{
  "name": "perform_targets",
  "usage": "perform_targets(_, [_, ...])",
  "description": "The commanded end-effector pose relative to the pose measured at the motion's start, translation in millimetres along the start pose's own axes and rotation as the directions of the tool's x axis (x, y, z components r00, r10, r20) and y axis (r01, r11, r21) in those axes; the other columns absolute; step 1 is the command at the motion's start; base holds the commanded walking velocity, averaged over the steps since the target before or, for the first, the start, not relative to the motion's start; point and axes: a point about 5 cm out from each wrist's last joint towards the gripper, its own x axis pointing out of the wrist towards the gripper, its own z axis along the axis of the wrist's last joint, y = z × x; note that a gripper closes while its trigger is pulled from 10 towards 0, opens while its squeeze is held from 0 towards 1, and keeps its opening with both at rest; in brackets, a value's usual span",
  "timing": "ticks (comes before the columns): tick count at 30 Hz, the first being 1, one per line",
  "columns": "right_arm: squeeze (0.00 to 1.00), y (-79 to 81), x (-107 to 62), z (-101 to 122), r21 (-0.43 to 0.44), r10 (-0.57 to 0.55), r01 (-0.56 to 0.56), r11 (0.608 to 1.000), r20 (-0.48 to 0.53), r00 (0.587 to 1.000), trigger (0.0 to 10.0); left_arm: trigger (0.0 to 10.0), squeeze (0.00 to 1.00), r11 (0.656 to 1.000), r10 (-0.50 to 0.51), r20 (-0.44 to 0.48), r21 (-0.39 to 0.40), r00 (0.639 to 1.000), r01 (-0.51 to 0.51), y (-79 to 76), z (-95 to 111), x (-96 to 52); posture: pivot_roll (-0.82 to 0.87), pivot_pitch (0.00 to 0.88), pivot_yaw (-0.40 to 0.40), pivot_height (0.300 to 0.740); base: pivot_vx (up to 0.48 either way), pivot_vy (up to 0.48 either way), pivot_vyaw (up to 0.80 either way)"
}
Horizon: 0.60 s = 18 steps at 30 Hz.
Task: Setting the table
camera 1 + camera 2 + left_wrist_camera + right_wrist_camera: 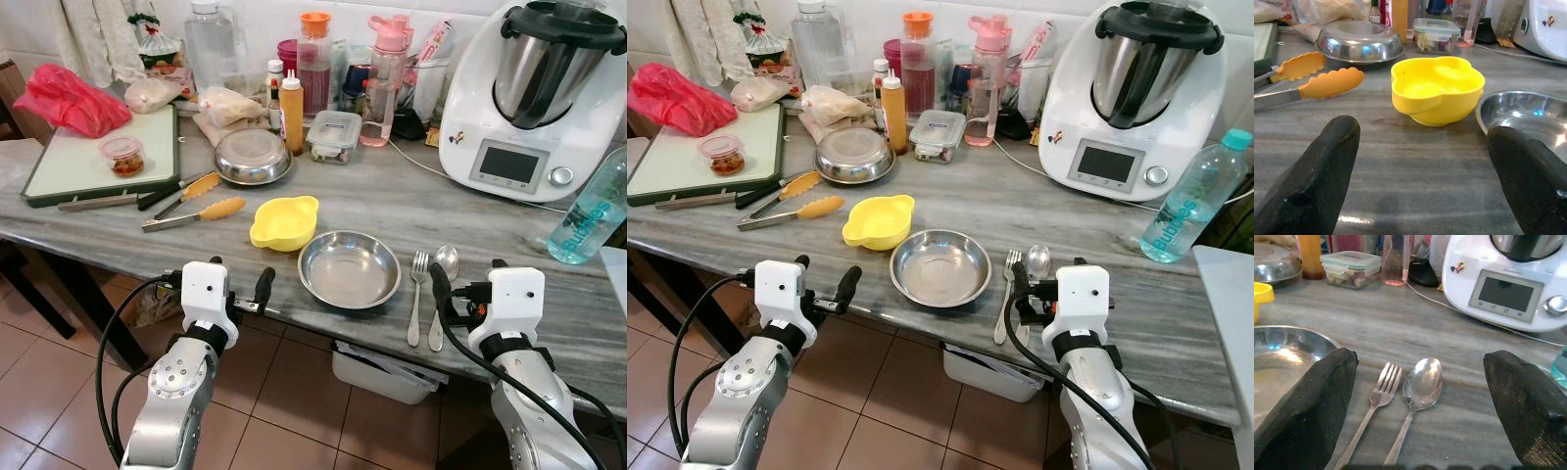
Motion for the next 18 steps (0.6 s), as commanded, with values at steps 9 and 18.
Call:
perform_targets(9, [0.00,-0.8,3.0,-2.6,0.017,-0.009,0.010,1.000,-0.016,1.000,10.0,10.0,0.00,1.000,0.002,0.007,0.019,1.000,-0.002,1.3,3.3,1.4,-0.05,0.000,-0.010,0.740,0.000,0.000,-0.73])
perform_targets(18, [0.00,-1.2,1.2,-2.7,0.014,-0.019,0.019,1.000,-0.010,1.000,10.0,10.0,0.00,0.999,-0.017,-0.014,0.029,1.000,0.017,-2.1,2.8,5.0,-0.07,0.000,-0.002,0.740,0.000,0.000,0.00])
